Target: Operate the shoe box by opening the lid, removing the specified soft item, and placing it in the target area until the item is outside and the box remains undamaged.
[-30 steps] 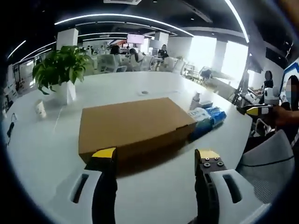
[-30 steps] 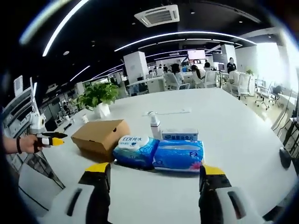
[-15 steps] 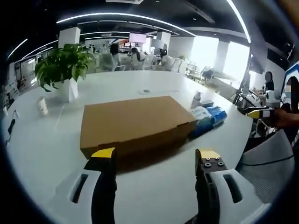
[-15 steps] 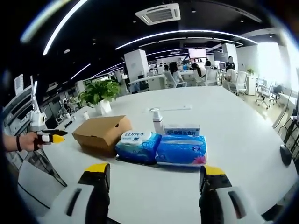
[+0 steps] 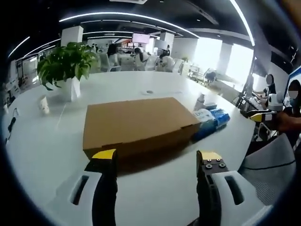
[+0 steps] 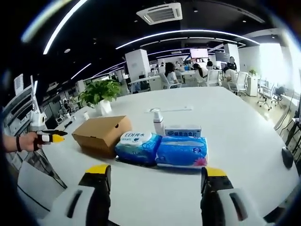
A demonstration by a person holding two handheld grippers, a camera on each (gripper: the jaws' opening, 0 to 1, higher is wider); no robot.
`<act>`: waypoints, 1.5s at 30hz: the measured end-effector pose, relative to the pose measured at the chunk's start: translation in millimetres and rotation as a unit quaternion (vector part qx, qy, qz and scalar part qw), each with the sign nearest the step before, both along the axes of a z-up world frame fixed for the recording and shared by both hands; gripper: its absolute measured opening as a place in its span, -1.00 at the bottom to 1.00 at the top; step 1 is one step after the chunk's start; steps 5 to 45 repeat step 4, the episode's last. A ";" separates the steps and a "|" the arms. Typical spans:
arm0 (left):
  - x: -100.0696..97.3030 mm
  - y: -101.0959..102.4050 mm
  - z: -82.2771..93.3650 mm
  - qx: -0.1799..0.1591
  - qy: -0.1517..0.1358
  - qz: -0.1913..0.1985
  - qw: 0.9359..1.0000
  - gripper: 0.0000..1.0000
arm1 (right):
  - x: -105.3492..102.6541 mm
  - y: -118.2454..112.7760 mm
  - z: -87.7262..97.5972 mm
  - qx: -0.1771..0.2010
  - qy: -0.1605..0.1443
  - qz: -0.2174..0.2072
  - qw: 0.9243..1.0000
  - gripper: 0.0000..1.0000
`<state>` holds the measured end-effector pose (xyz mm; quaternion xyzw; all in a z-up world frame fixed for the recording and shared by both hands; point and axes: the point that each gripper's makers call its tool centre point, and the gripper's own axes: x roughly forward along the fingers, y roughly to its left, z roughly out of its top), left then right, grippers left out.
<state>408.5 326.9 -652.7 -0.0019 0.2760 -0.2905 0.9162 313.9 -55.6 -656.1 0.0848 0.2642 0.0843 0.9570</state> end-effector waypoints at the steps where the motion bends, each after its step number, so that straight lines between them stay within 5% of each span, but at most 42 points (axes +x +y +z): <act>1: 0.3 -0.1 0.8 -0.001 0.000 -0.001 1.000 0.36 | 0.1 -0.1 0.5 0.000 -0.001 -0.001 1.000 0.56; 45: 1.6 0.6 1.9 0.001 -0.003 0.000 1.000 0.36 | 0.2 -1.9 1.4 -0.001 -0.001 -0.003 1.000 0.55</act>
